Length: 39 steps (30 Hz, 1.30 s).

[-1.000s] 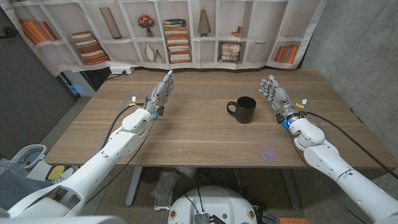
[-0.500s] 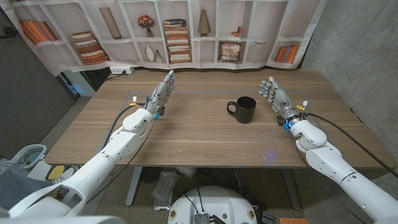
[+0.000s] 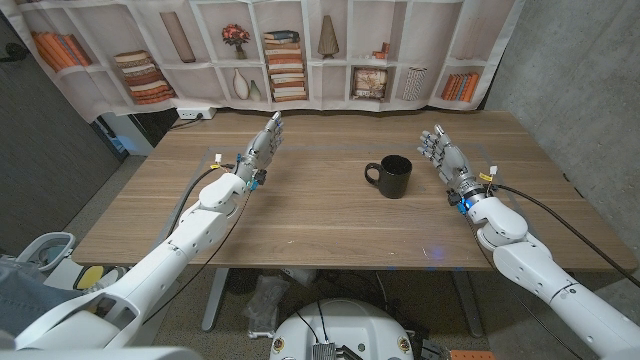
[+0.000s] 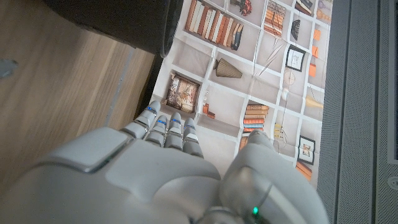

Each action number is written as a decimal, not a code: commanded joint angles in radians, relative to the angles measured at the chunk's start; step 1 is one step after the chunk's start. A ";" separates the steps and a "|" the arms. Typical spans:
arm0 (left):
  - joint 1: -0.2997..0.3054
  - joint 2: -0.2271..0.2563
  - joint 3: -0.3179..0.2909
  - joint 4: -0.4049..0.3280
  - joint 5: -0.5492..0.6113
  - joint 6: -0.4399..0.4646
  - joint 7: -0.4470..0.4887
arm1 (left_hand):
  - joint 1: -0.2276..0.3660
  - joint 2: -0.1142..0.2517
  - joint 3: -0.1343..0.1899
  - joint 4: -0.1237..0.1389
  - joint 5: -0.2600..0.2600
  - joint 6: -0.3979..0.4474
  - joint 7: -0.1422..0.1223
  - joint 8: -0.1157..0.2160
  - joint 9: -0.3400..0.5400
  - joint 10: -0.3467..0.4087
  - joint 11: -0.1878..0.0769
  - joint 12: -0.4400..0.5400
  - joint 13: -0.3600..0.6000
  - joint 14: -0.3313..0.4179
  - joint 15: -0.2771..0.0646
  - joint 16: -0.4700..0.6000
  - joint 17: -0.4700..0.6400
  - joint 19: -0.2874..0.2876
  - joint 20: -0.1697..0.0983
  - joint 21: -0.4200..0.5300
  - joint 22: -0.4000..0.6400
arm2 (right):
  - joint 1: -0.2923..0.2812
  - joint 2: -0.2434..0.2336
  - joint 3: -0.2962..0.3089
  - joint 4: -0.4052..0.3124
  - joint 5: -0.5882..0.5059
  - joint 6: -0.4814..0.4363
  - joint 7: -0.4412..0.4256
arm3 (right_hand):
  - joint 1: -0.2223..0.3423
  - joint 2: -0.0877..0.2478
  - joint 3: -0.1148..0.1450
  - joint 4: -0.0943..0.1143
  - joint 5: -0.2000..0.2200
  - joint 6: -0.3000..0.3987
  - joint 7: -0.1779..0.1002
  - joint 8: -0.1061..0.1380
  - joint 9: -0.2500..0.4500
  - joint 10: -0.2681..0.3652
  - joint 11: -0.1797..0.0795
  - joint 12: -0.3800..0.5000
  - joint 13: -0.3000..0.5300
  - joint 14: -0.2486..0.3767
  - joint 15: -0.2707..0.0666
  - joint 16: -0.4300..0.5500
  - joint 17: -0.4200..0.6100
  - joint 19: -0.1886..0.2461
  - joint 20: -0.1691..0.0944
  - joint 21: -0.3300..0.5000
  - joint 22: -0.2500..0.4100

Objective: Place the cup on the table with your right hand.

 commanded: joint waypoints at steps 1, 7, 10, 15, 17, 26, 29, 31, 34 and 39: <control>-0.013 -0.006 0.004 0.012 0.005 -0.003 -0.005 | 0.012 0.002 0.001 -0.003 -0.003 -0.006 -0.004 0.001 0.001 -0.004 -0.001 0.002 0.003 -0.021 -0.002 0.001 0.005 -0.023 -0.048 0.001 0.002 | -0.011 0.004 0.000 0.006 -0.007 0.019 0.003 | 0.008 -0.002 0.001 -0.008 0.001 0.005 0.001 0.000 0.002 0.004 0.001 0.000 0.006 0.005 -0.001 0.002 0.003 0.008 -0.014 -0.007 0.004; -0.009 -0.003 0.001 0.006 0.005 -0.005 -0.003 | 0.013 0.003 0.000 -0.003 -0.004 -0.006 -0.004 0.001 0.001 -0.005 -0.002 0.002 0.003 -0.022 -0.002 0.001 0.005 -0.024 -0.047 0.001 0.002 | -0.015 0.005 0.000 0.008 -0.008 0.031 0.008 | 0.011 -0.004 0.000 -0.011 0.002 0.005 0.004 0.000 0.002 0.004 0.002 0.000 0.006 0.005 -0.002 0.001 0.003 0.010 -0.014 -0.010 0.004; -0.006 0.000 -0.001 0.001 0.006 -0.006 0.000 | 0.014 0.003 0.000 -0.003 -0.004 -0.006 -0.004 0.001 0.001 -0.005 -0.002 0.002 0.003 -0.021 -0.002 0.001 0.005 -0.024 -0.047 0.001 0.002 | -0.018 0.003 0.000 0.009 -0.012 0.038 0.011 | 0.014 -0.005 0.000 -0.013 0.002 0.004 0.004 0.000 0.002 0.003 -0.002 0.000 0.006 0.005 -0.001 0.001 0.002 0.011 -0.013 -0.011 0.004; 0.002 0.003 -0.003 -0.006 0.005 -0.006 0.003 | 0.015 0.003 -0.001 -0.004 -0.005 -0.006 -0.005 0.001 0.001 -0.005 -0.003 0.002 0.003 -0.021 -0.002 0.001 0.005 -0.024 -0.046 0.001 0.002 | -0.021 -0.001 -0.001 0.012 -0.019 0.049 0.019 | 0.019 -0.009 -0.001 -0.018 0.002 0.001 0.004 -0.001 0.002 -0.001 -0.004 -0.002 0.006 0.004 0.000 0.000 0.002 0.010 -0.012 -0.014 0.004; 0.004 0.003 -0.003 -0.008 0.005 -0.005 0.005 | 0.015 0.003 -0.001 -0.004 -0.005 -0.007 -0.005 0.001 0.001 -0.005 -0.003 0.002 0.003 -0.021 -0.001 0.001 0.005 -0.025 -0.045 0.001 0.002 | -0.023 -0.003 -0.001 0.013 -0.021 0.052 0.022 | 0.023 -0.012 -0.001 -0.021 0.003 -0.001 0.005 -0.001 0.002 -0.004 -0.003 -0.003 0.006 0.003 0.000 0.000 0.002 0.010 -0.011 -0.016 0.004; 0.009 0.004 -0.001 -0.017 0.007 0.000 0.010 | 0.017 0.004 -0.002 -0.005 -0.006 -0.007 -0.005 0.001 0.001 -0.005 -0.003 0.002 0.003 -0.022 -0.001 0.001 0.005 -0.026 -0.043 0.001 0.002 | -0.038 -0.018 0.001 0.003 -0.038 0.057 0.014 | 0.042 -0.024 -0.001 -0.037 0.006 -0.007 0.002 -0.002 0.002 -0.011 -0.004 -0.005 0.006 0.000 0.000 -0.002 0.002 0.010 -0.009 -0.022 0.003; 0.010 0.004 0.000 -0.019 0.008 0.000 0.011 | 0.017 0.004 -0.003 -0.005 -0.006 -0.007 -0.006 0.001 0.001 -0.006 -0.004 0.002 0.003 -0.022 -0.002 0.001 0.005 -0.027 -0.043 0.001 0.002 | -0.044 -0.021 0.002 0.000 -0.044 0.060 0.012 | 0.048 -0.028 -0.001 -0.042 0.007 -0.010 0.002 -0.002 0.002 -0.011 -0.005 -0.005 0.006 -0.001 0.001 -0.002 0.002 0.010 -0.009 -0.024 0.003; 0.011 0.004 0.001 -0.022 0.009 0.000 0.013 | 0.018 0.004 -0.003 -0.005 -0.007 -0.007 -0.006 0.001 0.001 -0.007 -0.005 0.001 0.003 -0.023 -0.001 0.001 0.005 -0.027 -0.043 0.001 0.002 | -0.048 -0.023 0.004 -0.003 -0.047 0.063 0.009 | 0.054 -0.031 -0.001 -0.047 0.008 -0.012 0.002 -0.002 0.002 -0.013 -0.007 -0.006 0.006 -0.001 0.001 -0.002 0.002 0.011 -0.008 -0.026 0.003; 0.012 0.004 0.001 -0.024 0.010 -0.001 0.014 | 0.018 0.005 -0.003 -0.005 -0.007 -0.006 -0.006 0.001 0.001 -0.007 -0.005 0.001 0.003 -0.024 -0.001 0.001 0.005 -0.027 -0.042 0.001 0.002 | -0.056 -0.027 0.005 -0.008 -0.059 0.068 0.001 | 0.066 -0.036 0.000 -0.056 0.010 -0.017 0.000 -0.003 0.002 -0.016 -0.008 -0.006 0.006 -0.003 0.004 -0.003 0.002 0.011 -0.007 -0.030 0.002; 0.016 0.006 0.002 -0.033 0.012 0.003 0.017 | 0.019 0.005 -0.004 -0.005 -0.008 -0.006 -0.007 0.002 0.001 -0.006 -0.002 0.002 0.003 -0.022 0.000 0.002 0.005 -0.027 -0.041 0.001 0.003 | -0.068 -0.033 0.008 -0.014 -0.075 0.078 -0.008 | 0.088 -0.044 0.002 -0.071 0.015 -0.022 -0.004 -0.002 0.002 -0.021 -0.006 -0.008 0.006 -0.009 0.004 -0.004 0.002 0.011 0.001 -0.036 0.002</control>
